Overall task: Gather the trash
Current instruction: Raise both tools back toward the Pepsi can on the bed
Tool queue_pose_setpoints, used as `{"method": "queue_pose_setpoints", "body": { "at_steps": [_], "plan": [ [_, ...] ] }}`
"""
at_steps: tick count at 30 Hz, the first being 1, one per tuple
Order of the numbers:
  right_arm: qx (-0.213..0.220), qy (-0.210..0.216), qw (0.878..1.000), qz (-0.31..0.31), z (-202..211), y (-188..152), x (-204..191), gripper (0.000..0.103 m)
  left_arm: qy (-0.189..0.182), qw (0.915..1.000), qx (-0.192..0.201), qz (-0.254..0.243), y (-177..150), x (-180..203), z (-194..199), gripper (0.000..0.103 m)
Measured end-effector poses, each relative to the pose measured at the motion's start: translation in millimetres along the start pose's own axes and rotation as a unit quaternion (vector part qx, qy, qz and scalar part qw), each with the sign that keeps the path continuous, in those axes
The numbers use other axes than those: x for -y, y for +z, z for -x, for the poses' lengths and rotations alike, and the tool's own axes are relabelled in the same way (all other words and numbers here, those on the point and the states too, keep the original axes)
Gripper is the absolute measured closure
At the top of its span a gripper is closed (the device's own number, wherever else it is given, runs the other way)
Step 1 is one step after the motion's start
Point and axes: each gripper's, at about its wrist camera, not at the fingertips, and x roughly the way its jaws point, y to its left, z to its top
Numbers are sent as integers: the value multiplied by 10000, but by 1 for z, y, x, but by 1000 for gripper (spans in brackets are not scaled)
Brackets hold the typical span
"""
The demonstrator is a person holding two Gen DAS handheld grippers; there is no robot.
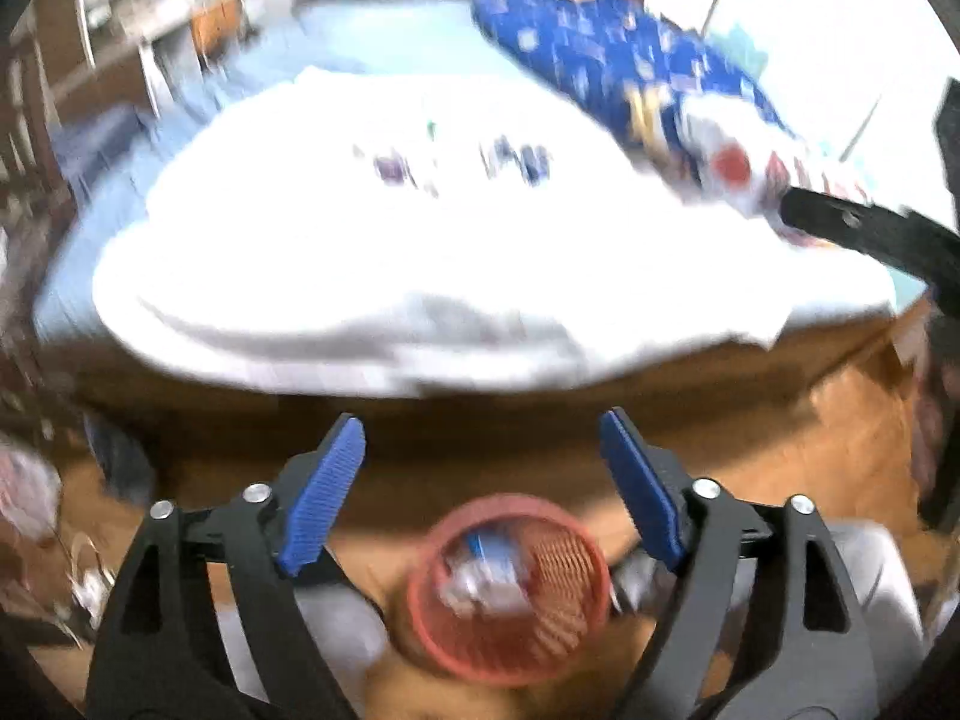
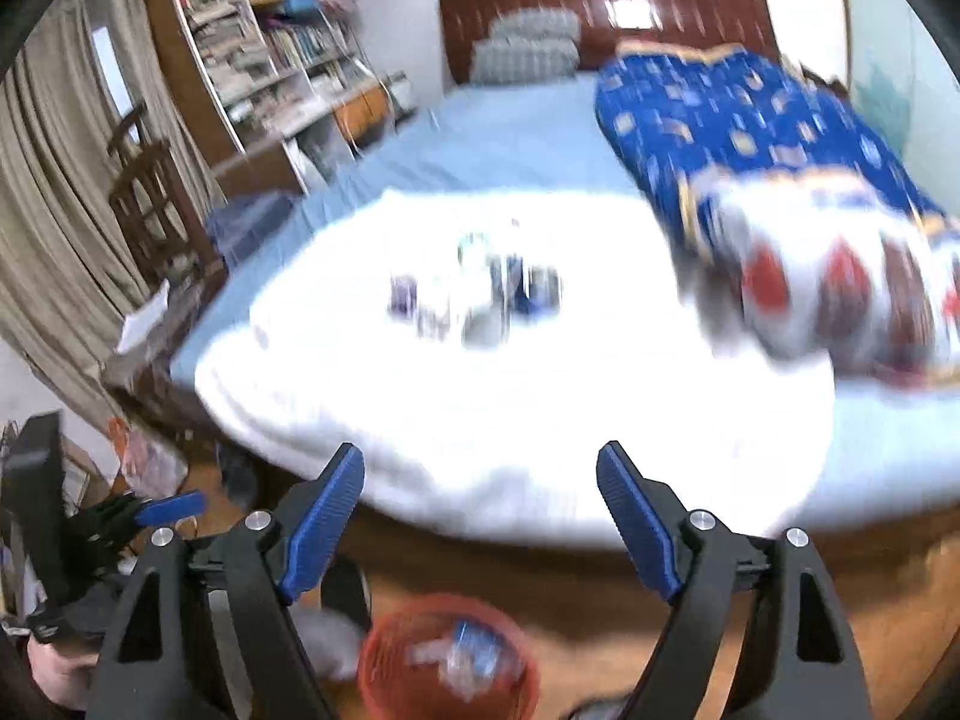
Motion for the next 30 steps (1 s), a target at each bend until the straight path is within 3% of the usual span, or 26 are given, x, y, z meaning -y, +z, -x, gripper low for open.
{"method": "queue_pose_setpoints", "body": {
  "at_steps": [6,11,15,22,26,28,30],
  "plan": [
    [216,-148,9975,649,-77,136,4,23,108,9986,500,125,69,-23,6,20],
    [66,-283,9969,728,-162,193,3,23,339,9961,814,1,121,-49,-29,20],
    [-168,-163,9973,701,-235,209,6,23,389,9949,930,99,151,-66,-47,20],
    [-604,-227,9965,536,-348,230,14,28,246,9943,949,410,167,-86,-86,20],
    [-1167,-261,9925,245,-409,229,28,31,38,9947,779,669,178,-103,-122,20],
    [-1249,-188,9919,114,-424,229,34,40,-68,9945,712,761,184,-108,-138,20],
    [-1499,-25,9887,-41,-442,226,39,67,-75,9952,672,706,191,-108,-150,20]
  ]
}}
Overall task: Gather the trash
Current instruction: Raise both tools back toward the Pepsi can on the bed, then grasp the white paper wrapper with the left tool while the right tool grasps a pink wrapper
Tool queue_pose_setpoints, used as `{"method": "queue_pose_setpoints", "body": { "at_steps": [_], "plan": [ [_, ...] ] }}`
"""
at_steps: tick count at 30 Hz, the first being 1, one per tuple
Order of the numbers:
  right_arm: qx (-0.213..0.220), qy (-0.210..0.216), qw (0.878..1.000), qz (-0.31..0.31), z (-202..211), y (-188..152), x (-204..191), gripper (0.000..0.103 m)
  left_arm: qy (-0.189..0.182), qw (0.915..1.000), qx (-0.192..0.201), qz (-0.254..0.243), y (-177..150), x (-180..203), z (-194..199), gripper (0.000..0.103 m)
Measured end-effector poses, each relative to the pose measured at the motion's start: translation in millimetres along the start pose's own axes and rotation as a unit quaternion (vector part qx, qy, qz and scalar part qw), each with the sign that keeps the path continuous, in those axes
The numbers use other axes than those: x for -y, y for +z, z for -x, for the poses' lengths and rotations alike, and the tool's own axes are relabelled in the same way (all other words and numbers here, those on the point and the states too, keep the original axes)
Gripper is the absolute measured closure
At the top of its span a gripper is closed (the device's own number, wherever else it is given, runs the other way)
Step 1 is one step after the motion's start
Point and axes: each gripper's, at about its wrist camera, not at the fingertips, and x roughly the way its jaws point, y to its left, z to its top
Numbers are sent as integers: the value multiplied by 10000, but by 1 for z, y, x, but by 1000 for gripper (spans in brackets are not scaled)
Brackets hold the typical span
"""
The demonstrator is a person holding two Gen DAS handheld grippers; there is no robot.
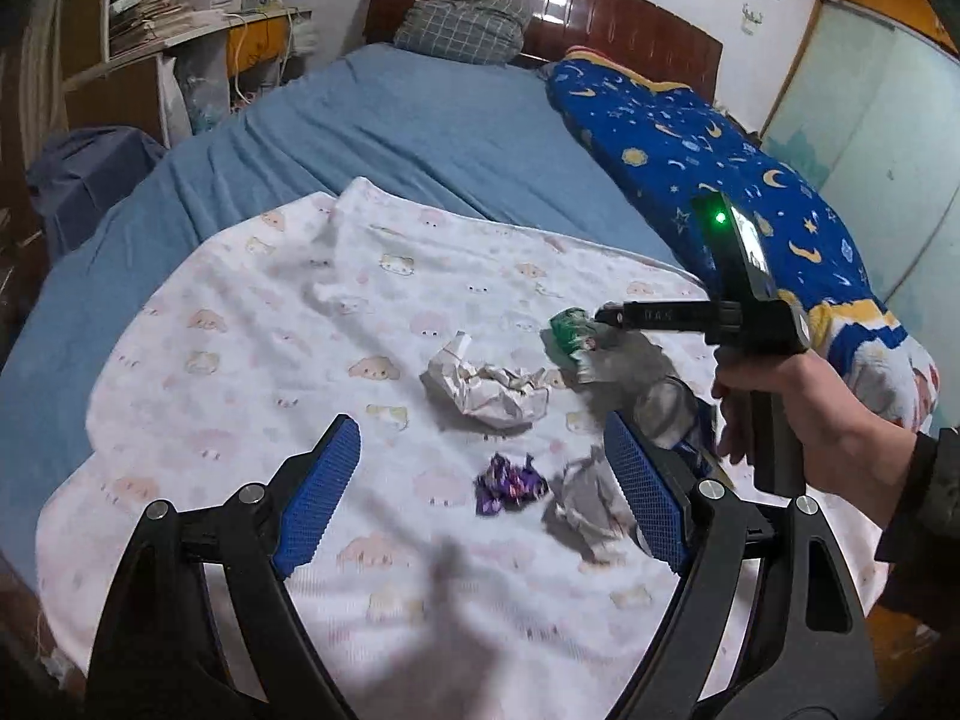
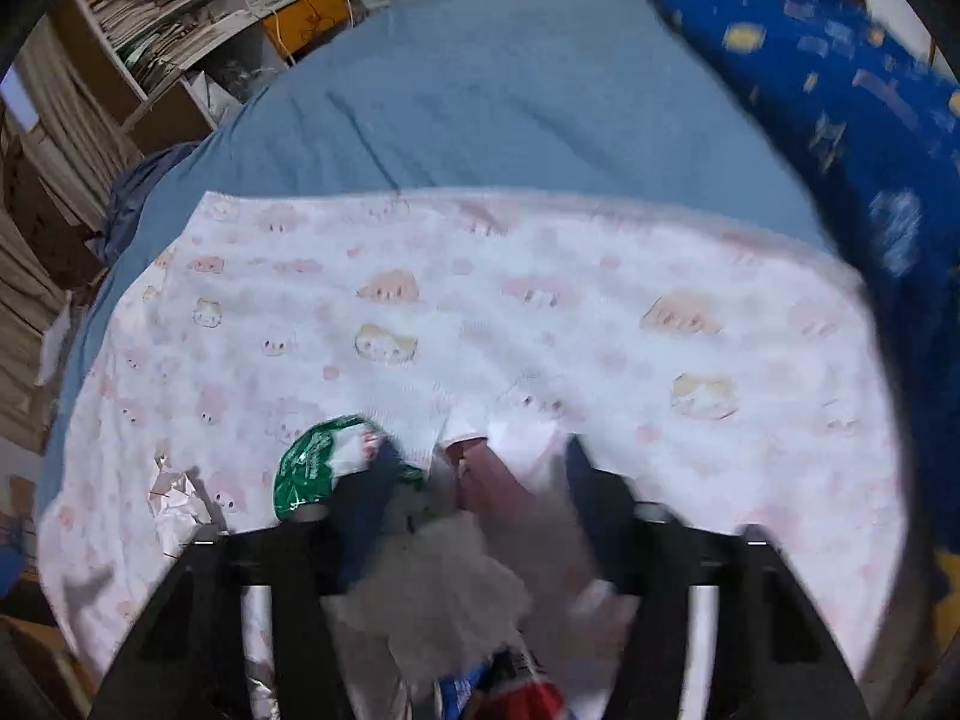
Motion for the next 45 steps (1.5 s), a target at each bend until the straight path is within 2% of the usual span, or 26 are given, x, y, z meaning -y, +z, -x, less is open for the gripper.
{"method": "queue_pose_setpoints", "body": {
  "at_steps": [2,6,11,14,15,18,20,21,23,25,26,32,35,40,45],
  "plan": [
    [-92,17,9999,-73,-9,1,3,80,-9,10000,-48,-47,3,2,-8,20],
    [48,196,9996,-179,-2,1,5,88,-62,9997,-124,-215,11,8,-26,20],
    [476,302,9982,-184,34,-2,6,89,-113,9984,-127,-537,27,8,-49,20],
    [800,432,9957,-194,64,-10,11,89,-221,9977,-539,-339,37,1,-80,20],
    [885,471,9948,-173,71,-12,12,89,-196,9961,-832,-223,39,0,-99,20],
    [1081,654,9918,-183,94,-28,21,89,79,9901,-1401,-108,36,2,-132,20],
    [1161,708,9905,-208,105,-35,27,89,145,9882,-1524,36,34,2,-145,31],
    [1187,757,9898,-231,110,-37,32,89,251,9869,-1585,186,33,0,-151,45],
    [1238,828,9886,-240,122,-45,39,89,254,9868,-1568,328,33,-1,-152,59],
    [1262,817,9885,-190,133,-51,41,89,336,9866,-1585,173,33,8,-149,76],
    [1265,787,9887,-136,138,-55,41,89,359,9866,-1590,77,33,13,-147,77],
    [1308,721,9887,-88,168,-74,38,89,302,9867,-1588,-162,26,23,-125,79],
    [1346,702,9884,-102,186,-84,35,89,307,9893,-1406,-247,26,28,-105,80],
    [1393,676,9879,-41,224,-107,24,89,276,9930,-984,-595,31,55,-48,80],
    [1556,640,9857,-4,284,-140,7,89,208,9950,-581,-789,31,85,31,80]
  ]
}}
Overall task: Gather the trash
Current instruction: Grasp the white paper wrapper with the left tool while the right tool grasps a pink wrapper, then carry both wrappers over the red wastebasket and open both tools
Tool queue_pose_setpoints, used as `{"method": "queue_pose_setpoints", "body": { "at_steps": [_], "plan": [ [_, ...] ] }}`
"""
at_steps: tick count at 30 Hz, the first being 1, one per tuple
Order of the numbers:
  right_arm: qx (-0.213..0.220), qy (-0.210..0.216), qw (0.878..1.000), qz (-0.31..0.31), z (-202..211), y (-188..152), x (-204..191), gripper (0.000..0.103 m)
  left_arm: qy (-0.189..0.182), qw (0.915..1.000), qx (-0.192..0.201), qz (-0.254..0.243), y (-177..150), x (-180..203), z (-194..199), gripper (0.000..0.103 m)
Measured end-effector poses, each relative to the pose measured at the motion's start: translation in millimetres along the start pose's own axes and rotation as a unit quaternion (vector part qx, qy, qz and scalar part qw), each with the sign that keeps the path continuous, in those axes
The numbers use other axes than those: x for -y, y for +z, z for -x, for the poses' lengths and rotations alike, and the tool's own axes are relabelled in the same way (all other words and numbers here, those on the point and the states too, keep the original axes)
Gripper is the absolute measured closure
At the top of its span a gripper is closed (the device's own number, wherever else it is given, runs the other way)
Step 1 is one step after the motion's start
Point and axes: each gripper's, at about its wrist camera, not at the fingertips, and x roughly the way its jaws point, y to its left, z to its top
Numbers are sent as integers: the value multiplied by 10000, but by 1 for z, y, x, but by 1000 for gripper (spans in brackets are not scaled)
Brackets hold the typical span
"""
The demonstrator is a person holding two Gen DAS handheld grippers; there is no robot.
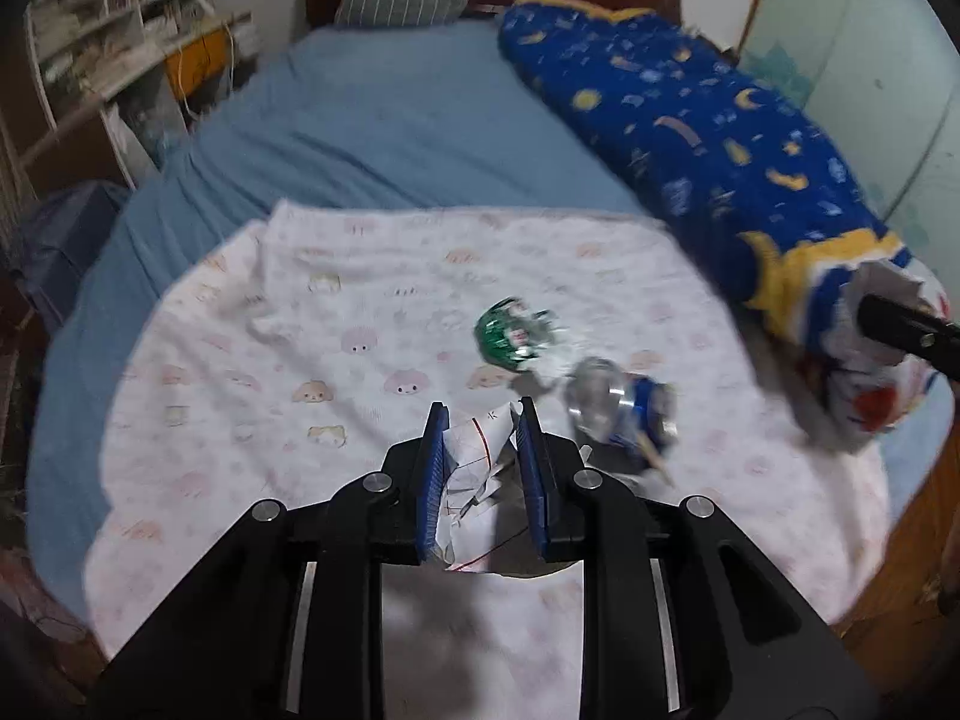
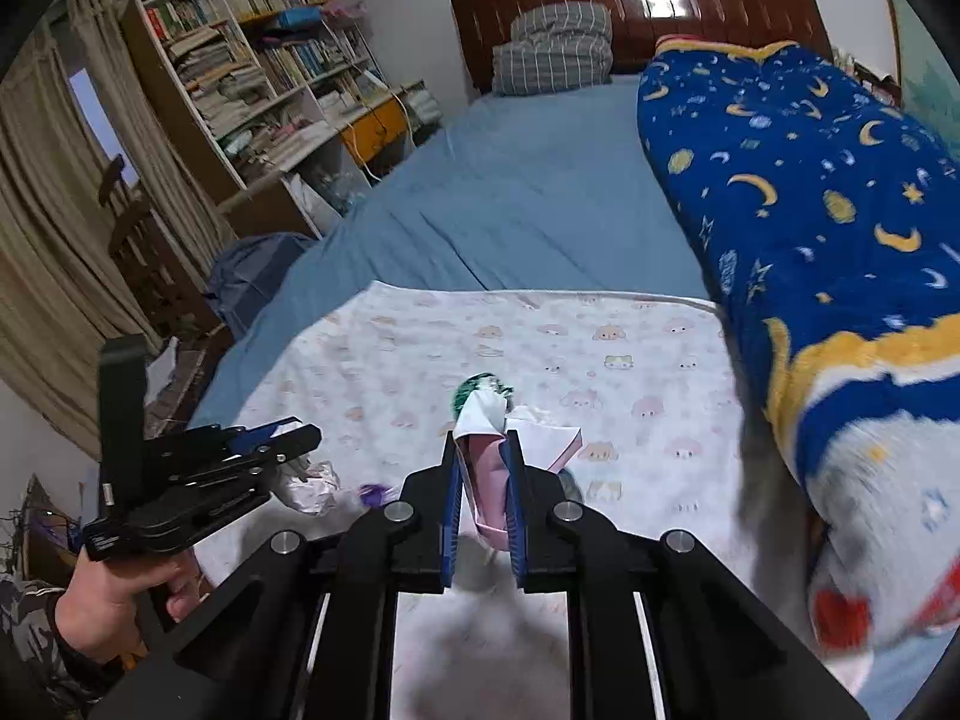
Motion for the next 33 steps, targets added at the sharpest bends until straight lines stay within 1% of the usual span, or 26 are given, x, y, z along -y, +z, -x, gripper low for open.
{"method": "queue_pose_setpoints", "body": {
  "at_steps": [3,4,5,6,8,9,11,12,13,15,17,18,20,22,23,24,26,27,28,30,32,33],
  "plan": [
    [183,-7,9998,-20,51,-15,-21,89,-91,9995,270,-129,-11,17,58,80],
    [216,17,9998,39,74,-25,-32,89,-146,9992,320,-190,-18,23,77,80],
    [240,16,9997,95,87,-32,-40,89,-187,9988,387,-250,-26,30,100,80],
    [255,12,9996,139,107,-43,-49,89,-193,9985,427,-290,-32,36,113,80],
    [264,26,9996,105,138,-64,-61,89,-305,9978,480,-343,-48,47,145,80],
    [250,39,9996,91,151,-74,-67,89,-329,9974,478,-421,-63,56,166,80],
    [228,32,9997,24,182,-104,-79,89,-447,9969,445,-472,-84,67,184,80],
    [165,3,9999,13,195,-123,-84,89,-486,9966,385,-540,-100,74,194,80],
    [123,-21,9999,-3,202,-136,-88,89,-608,9963,293,-524,-115,78,199,80],
    [-21,-78,9999,-110,213,-174,-95,89,-777,9957,85,-500,-147,88,202,80],
    [-262,-47,9987,-433,207,-219,-95,89,-1006,9943,-257,-237,-179,89,192,80],
    [-469,-69,9971,-595,197,-244,-94,89,-1062,9927,-573,-81,-202,91,178,80],
    [-800,-4,9921,-971,176,-284,-88,89,-1071,9906,-853,16,-230,95,162,80],
    [-1171,5,9857,-1208,148,-327,-83,89,-958,9887,-1155,-1,-260,98,138,80],
    [-1305,36,9831,-1282,134,-339,-82,89,-946,9866,-1329,92,-275,95,120,80],
    [-1526,11,9793,-1332,116,-358,-78,89,-888,9852,-1466,55,-286,96,105,80],
    [-1812,-145,9745,-1319,86,-381,-73,89,-748,9836,-1641,-100,-308,98,80,80],
    [-2016,-181,9698,-1363,69,-397,-70,89,-677,9828,-1709,-151,-314,98,71,80],
    [-2130,-186,9665,-1418,60,-407,-68,89,-589,9817,-1806,-146,-322,94,59,80],
    [-2445,-218,9573,-1528,34,-432,-59,89,-543,9777,-2027,11,-335,86,36,80],
    [-2588,-207,9508,-1692,18,-446,-50,89,-459,9767,-2099,10,-344,84,20,80],
    [-2679,-288,9483,-1679,11,-456,-46,89,-398,9758,-2151,-52,-350,85,10,80]
  ]
}}
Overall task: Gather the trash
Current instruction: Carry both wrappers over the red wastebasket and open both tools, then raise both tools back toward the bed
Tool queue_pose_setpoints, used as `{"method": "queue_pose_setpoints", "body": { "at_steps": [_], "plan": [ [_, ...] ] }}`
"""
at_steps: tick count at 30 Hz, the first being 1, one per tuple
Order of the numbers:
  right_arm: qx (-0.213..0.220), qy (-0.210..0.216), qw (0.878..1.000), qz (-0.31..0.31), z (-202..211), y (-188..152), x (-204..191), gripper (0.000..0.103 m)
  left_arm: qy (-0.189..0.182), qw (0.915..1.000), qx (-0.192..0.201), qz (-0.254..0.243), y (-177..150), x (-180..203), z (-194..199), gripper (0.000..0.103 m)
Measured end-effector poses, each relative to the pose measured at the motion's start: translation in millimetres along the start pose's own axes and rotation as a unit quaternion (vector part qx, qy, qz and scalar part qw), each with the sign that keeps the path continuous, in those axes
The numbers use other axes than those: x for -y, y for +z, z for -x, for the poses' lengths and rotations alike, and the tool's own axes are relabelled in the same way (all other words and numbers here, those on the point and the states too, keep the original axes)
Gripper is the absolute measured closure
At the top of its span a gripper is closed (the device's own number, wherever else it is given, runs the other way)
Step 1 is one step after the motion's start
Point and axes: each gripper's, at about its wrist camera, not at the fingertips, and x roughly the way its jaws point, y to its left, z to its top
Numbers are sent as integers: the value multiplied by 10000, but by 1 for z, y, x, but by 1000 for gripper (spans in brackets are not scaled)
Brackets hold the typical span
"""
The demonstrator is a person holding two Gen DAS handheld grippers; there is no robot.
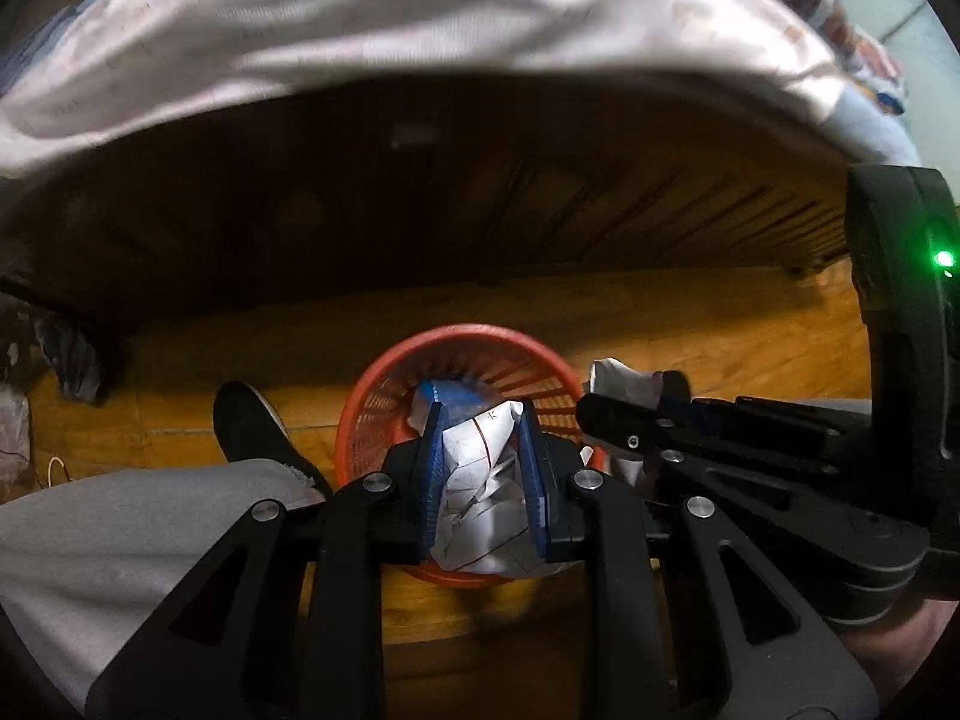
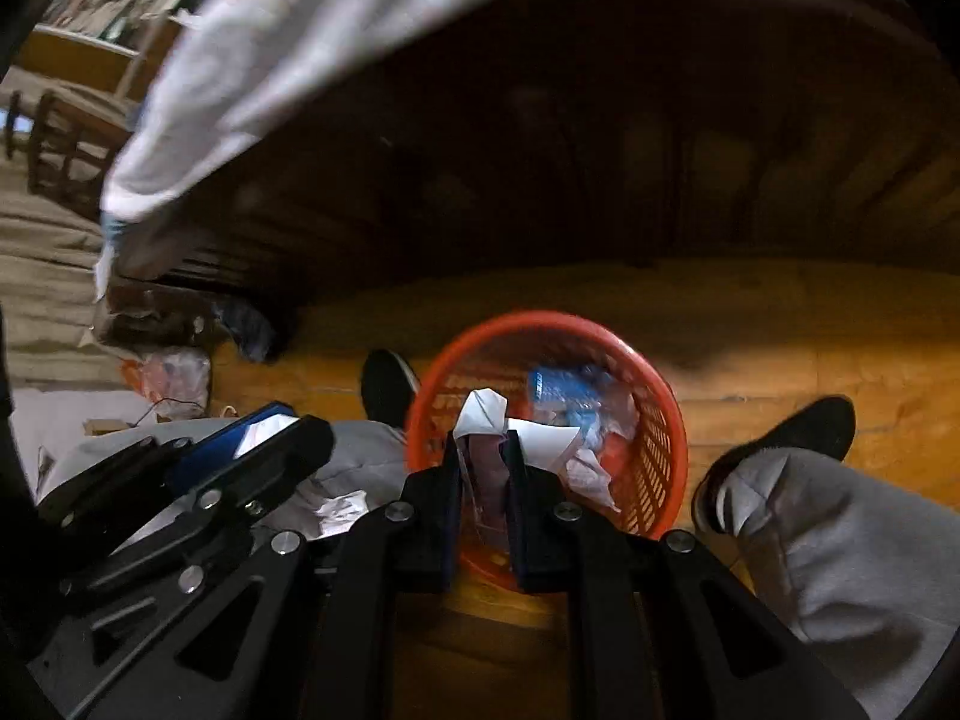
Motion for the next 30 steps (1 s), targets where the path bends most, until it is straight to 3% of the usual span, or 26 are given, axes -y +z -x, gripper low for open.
{"method": "queue_pose_setpoints", "body": {
  "at_steps": [8,13,15,18,22,30],
  "plan": [
    [-541,-196,9967,-571,-61,-11,40,82,72,9992,-401,55,-12,-4,-50,77],
    [-597,-276,9956,-662,-70,-10,51,78,302,9990,-339,5,-10,-2,-50,68],
    [-515,-287,9962,-646,-74,0,45,69,327,9991,-264,15,-7,-4,-44,60],
    [-371,-314,9969,-622,-60,6,39,52,397,9990,-93,-190,-2,-3,-28,55],
    [-72,-308,9977,-608,-24,14,35,52,519,9979,224,-321,5,-4,-1,39],
    [970,-7,9944,-431,96,33,25,50,458,9962,641,-365,16,-1,54,35]
  ]
}}
